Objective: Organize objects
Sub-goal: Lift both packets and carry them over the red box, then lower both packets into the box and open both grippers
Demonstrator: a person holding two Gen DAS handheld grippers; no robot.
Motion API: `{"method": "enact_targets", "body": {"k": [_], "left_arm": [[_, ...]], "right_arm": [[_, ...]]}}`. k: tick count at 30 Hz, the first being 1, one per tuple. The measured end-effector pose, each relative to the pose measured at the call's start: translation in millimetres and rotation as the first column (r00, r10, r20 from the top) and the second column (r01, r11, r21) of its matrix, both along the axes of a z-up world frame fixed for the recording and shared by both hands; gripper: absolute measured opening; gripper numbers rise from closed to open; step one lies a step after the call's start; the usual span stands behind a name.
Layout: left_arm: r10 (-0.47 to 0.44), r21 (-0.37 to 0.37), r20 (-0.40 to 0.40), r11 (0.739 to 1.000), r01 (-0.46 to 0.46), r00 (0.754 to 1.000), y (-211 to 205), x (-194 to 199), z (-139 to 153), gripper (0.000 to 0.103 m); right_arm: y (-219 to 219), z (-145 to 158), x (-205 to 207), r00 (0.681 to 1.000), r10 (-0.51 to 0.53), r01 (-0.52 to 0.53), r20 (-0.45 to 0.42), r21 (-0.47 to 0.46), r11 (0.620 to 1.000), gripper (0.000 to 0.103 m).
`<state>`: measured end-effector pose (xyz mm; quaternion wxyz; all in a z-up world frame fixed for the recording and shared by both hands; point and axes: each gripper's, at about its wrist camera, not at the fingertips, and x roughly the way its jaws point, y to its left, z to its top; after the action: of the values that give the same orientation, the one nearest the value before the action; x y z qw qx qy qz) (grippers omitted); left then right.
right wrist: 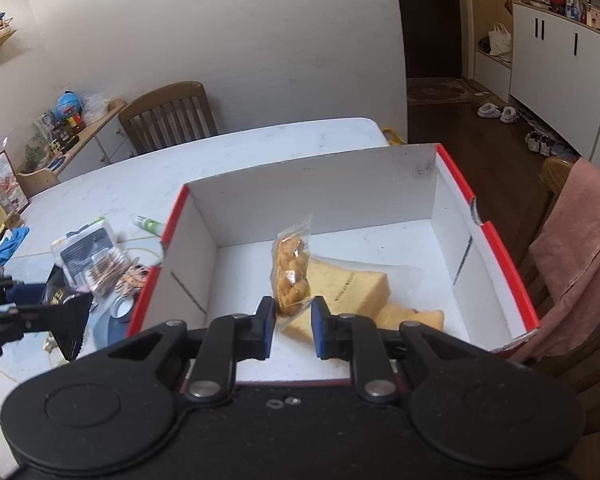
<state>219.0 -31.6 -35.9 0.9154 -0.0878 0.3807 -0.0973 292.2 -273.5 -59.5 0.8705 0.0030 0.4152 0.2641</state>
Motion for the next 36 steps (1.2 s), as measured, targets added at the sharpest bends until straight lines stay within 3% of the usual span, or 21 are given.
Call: {"method": "enact_targets", "body": {"k": [8, 19, 26, 36], "left_arm": [[-0.056, 0.024, -0.024, 0.998, 0.056, 0.998, -40, 61, -2, 0.048], [-0.085, 0.190, -0.091, 0.976, 0.101, 0.992, -71, 122, -33, 0.048], [-0.099, 0.278, -0.160, 0.950, 0.141, 0.982, -84, 144, -56, 0.048], [-0.096, 0.296, -0.261, 0.939, 0.174, 0.961, -91, 160, -77, 0.051]], "right_arm": [[-12, -10, 29, 0.998, -0.041, 0.041, -0.047, -0.014, 0.999, 0.018], [-20, -22, 65, 0.994, -0.077, 0.073, -0.078, -0.056, 0.996, 0.018], [-12, -37, 85, 0.992, -0.081, 0.071, -0.101, -0.100, 0.992, 0.018], [-2, -43, 96, 0.993, -0.053, 0.035, -0.110, -0.158, 0.987, 0.023]]}}
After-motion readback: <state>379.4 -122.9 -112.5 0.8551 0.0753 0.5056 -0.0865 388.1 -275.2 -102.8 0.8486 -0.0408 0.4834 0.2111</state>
